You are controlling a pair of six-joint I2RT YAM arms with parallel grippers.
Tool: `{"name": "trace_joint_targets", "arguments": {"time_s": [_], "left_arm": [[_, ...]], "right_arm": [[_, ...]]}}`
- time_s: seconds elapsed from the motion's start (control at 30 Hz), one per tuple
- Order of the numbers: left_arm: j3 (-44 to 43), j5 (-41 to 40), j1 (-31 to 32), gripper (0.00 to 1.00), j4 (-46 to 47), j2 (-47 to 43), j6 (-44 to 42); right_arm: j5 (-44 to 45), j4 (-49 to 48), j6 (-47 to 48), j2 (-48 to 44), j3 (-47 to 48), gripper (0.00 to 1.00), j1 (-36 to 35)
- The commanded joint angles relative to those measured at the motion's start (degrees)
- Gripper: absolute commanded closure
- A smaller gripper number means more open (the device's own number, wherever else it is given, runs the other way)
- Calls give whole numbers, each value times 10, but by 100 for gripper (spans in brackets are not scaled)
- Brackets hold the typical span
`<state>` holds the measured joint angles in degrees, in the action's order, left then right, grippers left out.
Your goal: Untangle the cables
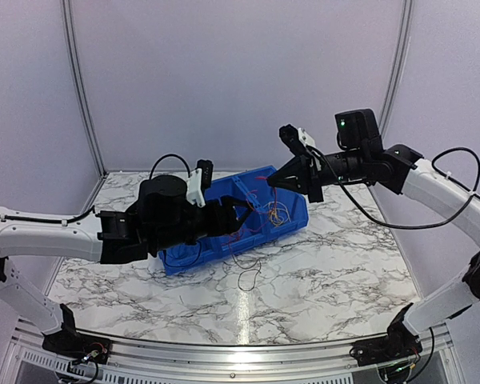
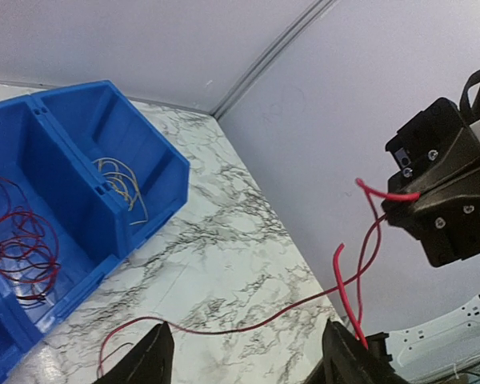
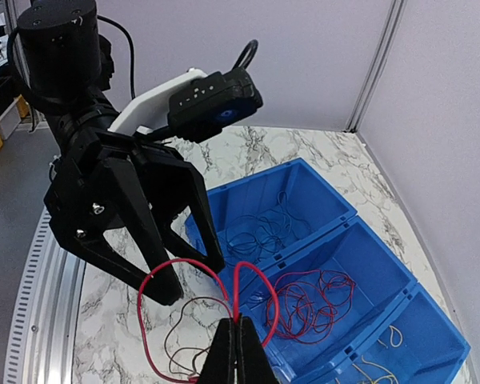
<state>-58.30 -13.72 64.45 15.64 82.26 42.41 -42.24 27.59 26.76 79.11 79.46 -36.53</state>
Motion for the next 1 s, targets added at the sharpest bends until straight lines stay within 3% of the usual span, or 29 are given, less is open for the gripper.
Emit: {"name": "trace_joint_targets", "arguments": {"time_s": [0.0,0.13,0.37,0.43,0.57,0.73,0.97], "left_arm": [[-30,84,-12,40,108,31,50],[-12,95,-21,46,138,32,72],[106,53,-23,43,139,-52,112],[130,57,-20,41,155,-77,88],[124,70,-5,33,165,-89,26],[90,60,-6,30,166,-46,43],[49,95,-22,48,210,24,79]], "right_arm": [[12,-1,11,-11,-7,100,-10],[17,-5,13,-13,-14,100,-12],[63,-8,13,-11,-5,100,-9],[70,-11,14,-9,-9,100,-10],[71,-17,11,-3,-15,100,-11],[68,-18,8,3,-8,100,-12],[65,-17,8,5,-12,100,-13]]}}
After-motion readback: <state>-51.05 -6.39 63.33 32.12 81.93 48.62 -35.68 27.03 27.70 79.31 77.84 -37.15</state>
